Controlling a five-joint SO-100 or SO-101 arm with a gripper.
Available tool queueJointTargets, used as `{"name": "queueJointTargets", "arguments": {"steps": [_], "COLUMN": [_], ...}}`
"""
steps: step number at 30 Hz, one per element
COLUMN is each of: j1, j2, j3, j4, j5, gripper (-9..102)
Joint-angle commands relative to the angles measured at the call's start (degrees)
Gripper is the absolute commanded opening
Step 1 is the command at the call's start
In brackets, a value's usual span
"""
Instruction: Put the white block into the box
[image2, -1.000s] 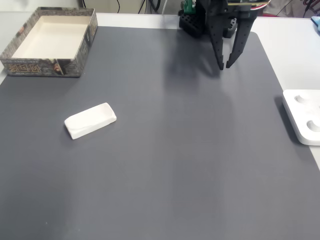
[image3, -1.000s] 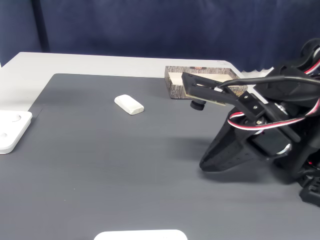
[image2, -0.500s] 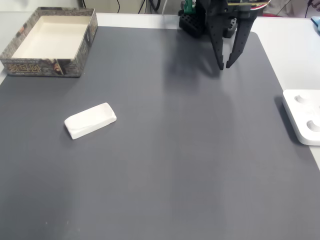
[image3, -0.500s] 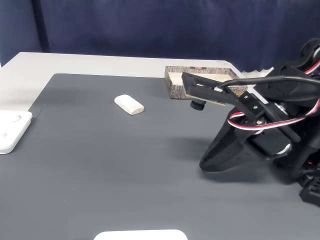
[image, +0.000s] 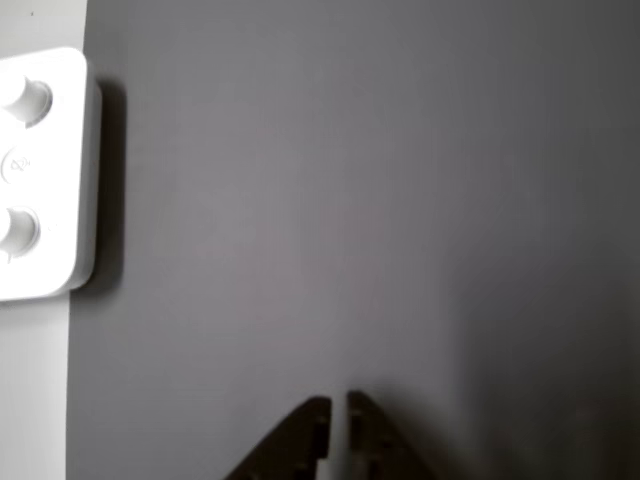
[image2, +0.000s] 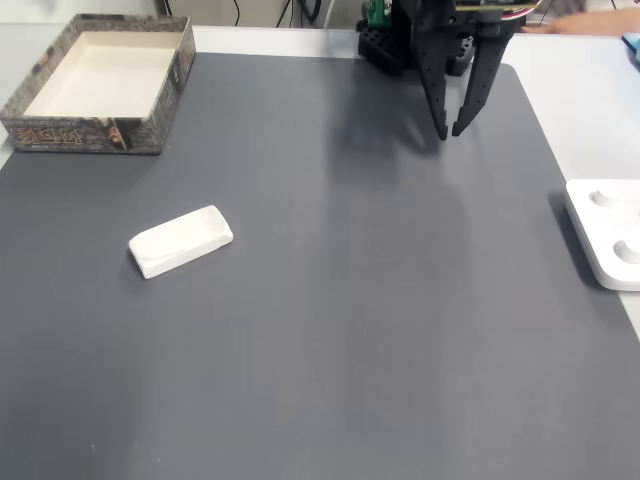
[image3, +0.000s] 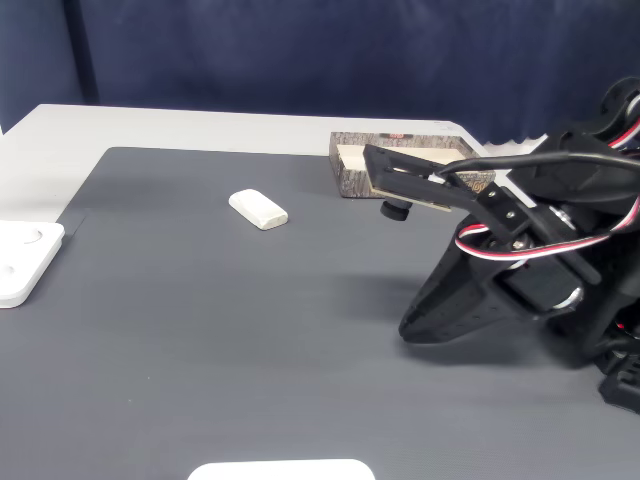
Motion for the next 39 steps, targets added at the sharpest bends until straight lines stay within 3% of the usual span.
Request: {"name": "queueJointTargets", "arguments": {"steps": [1, 26, 35, 39], "j1": [-0.53, 0.18, -0.35, 1.58], "j2": [2.02, 1.67, -5.27, -12.04], "j3": [1.14, 1.14, 0.62, -7.29], "j4": [0.00, 0.00, 0.79, 1.49], "j5": [-0.79, -1.23, -0.26, 3.43], "gripper": [0, -2, -2, -2]}}
